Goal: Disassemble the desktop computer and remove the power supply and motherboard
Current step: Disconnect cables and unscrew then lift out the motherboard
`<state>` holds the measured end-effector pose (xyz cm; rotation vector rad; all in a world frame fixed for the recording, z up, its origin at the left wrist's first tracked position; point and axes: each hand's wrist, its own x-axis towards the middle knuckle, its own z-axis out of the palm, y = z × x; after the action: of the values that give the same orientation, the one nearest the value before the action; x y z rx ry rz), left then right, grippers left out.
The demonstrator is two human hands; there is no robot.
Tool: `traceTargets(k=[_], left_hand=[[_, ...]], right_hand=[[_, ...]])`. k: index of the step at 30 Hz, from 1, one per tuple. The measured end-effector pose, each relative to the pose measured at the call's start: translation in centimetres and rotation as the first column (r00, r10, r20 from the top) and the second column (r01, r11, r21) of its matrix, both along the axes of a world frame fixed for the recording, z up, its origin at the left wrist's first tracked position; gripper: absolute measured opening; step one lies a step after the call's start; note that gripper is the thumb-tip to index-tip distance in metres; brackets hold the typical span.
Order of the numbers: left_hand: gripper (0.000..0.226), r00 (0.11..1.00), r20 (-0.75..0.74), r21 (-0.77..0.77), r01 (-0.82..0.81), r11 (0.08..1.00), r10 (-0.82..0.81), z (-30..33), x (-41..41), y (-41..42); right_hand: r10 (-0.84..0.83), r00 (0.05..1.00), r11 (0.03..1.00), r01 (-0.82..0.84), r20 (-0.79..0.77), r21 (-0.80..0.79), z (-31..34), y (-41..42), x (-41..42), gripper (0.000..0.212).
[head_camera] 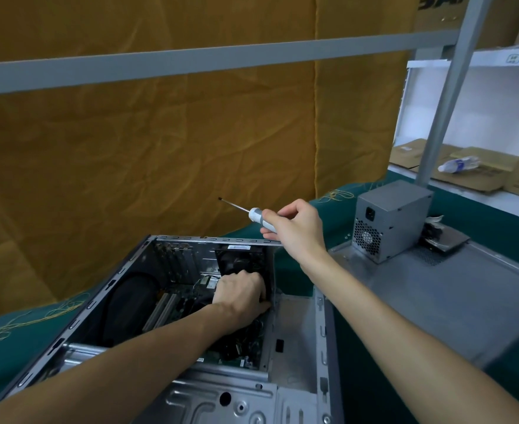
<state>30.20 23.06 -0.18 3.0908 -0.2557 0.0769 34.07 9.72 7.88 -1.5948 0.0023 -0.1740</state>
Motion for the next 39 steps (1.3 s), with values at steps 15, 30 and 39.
traceTargets(k=[15,30,39], left_hand=[[0.021,1.000,0.009,0.045,0.015,0.999,-0.016,0.1,0.0,-0.1],[0.015,1.000,0.004,0.000,-0.004,1.000,0.004,-0.4,0.3,0.1],[0.015,0.997,-0.059,-0.099,-0.047,0.994,0.041,0.9,-0.4,0.1]], right_hand=[[0.006,1.000,1.000,-0.006,-0.005,0.003,0.1,0.0,0.0,0.022],[0.006,1.000,1.000,-0.006,-0.003,0.011,-0.1,-0.1,0.0,0.023],[0.159,0.986,0.865,-0.113,-0.053,0.488,0.5,-1.3,0.2,0.020]])
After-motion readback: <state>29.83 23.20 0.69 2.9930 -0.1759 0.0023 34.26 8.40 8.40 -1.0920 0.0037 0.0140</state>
